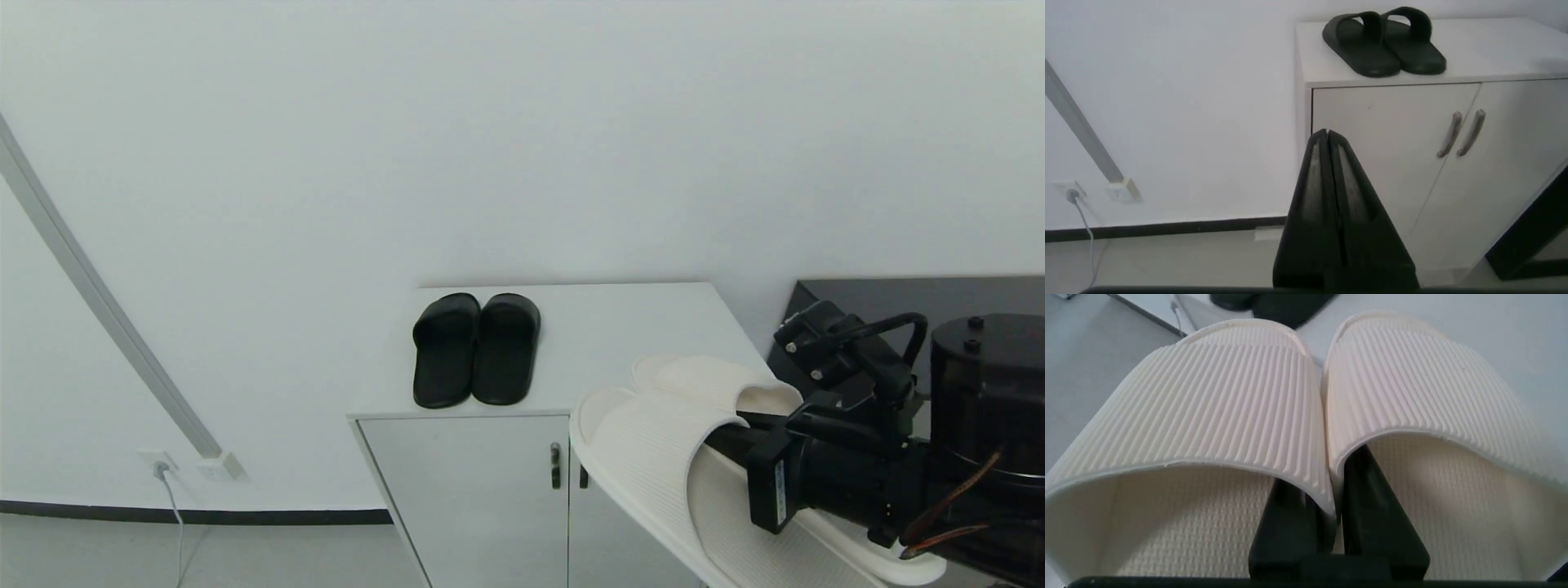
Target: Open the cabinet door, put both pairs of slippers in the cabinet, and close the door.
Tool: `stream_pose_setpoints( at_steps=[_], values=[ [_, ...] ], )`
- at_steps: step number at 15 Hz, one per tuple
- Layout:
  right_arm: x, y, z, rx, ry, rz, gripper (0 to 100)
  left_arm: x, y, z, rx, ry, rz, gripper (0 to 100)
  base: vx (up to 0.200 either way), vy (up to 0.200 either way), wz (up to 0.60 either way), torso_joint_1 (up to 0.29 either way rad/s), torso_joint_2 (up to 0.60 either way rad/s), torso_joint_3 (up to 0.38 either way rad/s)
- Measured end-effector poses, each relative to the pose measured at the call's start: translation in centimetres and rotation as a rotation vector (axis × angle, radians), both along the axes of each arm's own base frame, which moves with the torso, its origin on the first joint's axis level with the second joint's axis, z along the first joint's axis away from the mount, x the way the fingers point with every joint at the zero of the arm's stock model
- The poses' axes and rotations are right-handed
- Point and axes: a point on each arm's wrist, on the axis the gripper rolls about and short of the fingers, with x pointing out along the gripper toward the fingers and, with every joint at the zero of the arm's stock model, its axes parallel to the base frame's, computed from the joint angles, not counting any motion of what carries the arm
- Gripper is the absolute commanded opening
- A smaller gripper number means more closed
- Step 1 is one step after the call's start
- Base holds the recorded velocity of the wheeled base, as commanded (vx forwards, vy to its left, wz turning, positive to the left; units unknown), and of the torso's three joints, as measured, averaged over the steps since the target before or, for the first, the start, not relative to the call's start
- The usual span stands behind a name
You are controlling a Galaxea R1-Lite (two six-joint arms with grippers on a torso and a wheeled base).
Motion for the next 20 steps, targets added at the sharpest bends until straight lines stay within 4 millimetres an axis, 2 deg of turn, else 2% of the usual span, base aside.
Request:
stream_pose_setpoints(
  at_steps=[4,17,20],
  values=[
    [0.1,-0.1,-0.2,-0.006,0.004,-0.008,0,0.0,0.0,0.0,-0.001,0.0,-0.001,0,-0.2,0.0,0.0,0.0,0.0,0.004],
    [0.4,0.0,-1.2,-0.029,0.024,-0.006,0,0.0,0.0,0.0,-0.006,0.0,0.004,0,0.0,0.0,0.0,0.0,0.0,0.0],
    [0.6,0.2,-1.5,-0.033,0.027,-0.005,0,0.0,0.0,0.0,-0.006,0.0,0.005,0,0.0,0.0,0.0,-0.1,0.22,0.126]
  ],
)
